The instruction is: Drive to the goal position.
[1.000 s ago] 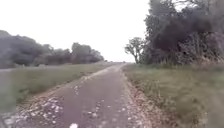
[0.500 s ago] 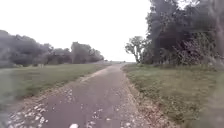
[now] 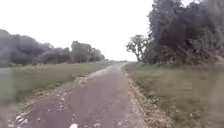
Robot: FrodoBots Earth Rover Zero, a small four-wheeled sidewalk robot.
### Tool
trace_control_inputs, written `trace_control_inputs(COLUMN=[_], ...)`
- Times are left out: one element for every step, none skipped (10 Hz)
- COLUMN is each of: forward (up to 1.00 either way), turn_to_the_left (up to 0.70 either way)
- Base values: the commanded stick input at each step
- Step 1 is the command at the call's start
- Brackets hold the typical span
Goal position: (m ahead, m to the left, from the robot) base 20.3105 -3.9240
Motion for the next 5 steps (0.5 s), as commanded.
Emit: trace_control_inputs(forward=[0.7, 0.7, 0.7, 0.7, 0.7], turn_to_the_left=[0.0, 0.0, 0.0, 0.0, 0.0])
